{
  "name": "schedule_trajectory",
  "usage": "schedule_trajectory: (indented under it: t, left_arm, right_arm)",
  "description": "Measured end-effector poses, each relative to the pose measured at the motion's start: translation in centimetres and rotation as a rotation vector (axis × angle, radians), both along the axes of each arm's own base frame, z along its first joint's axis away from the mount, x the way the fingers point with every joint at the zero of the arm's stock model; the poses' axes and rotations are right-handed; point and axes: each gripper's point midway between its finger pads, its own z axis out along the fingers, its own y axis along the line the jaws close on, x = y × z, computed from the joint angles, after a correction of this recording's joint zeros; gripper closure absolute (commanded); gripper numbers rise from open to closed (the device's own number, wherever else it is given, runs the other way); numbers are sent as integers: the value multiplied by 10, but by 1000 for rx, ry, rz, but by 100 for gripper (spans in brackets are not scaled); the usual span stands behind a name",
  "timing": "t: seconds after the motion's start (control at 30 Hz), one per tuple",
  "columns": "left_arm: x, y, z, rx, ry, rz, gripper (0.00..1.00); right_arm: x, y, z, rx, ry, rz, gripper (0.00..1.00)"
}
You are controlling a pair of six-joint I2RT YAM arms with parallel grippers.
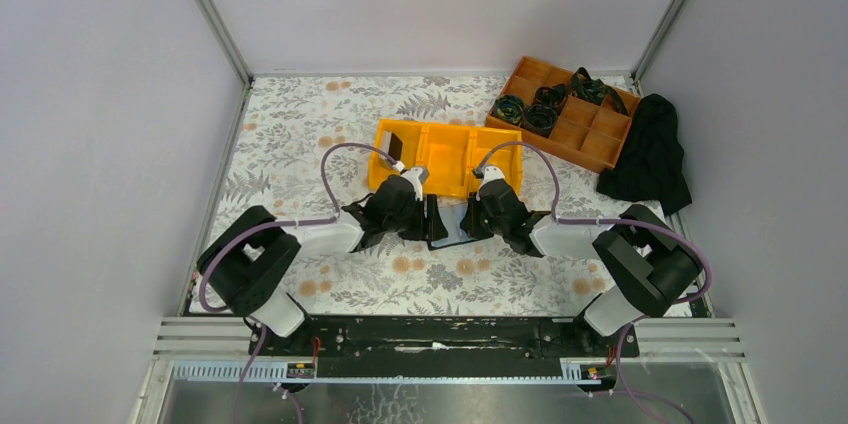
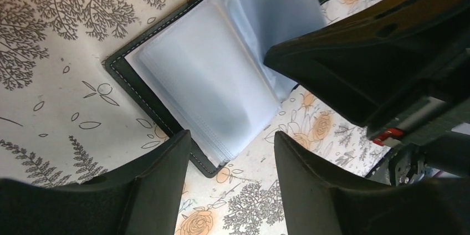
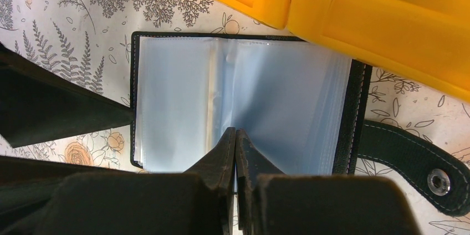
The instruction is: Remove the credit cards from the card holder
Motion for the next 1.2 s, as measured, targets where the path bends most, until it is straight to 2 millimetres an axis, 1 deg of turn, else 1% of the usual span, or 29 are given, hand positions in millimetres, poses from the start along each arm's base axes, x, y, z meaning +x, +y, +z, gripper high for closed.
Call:
schedule_trajectory:
  t: [0.1,0.13,0.5,0.6,0.73,1.03,1.2]
  left_arm:
    - [-1,0,-9,12,21,1,35]
    - [-1,-1,-9,9,22,1,35]
    - [6,-8,2,-21,10,-7,35]
    - [6,-9,0,-23,16,-8,35]
    - [6,-11,-8,-28,36,-9,35]
    - [9,-15,-4,-48,41,-9,36]
    - [11,-19,1,-61,37,-15,36]
  right_arm:
    - [0,0,0,0,0,0,96]
    - [0,0,0,0,0,0,96]
    - [1,1,-1,1,-1,0,96]
    - [1,1,-1,2,-2,0,96]
    - [1,1,-1,1,-2,0,96]
    - [1,0,-1,0,-3,-3,96]
    - [1,0,-1,0,-4,-4,96]
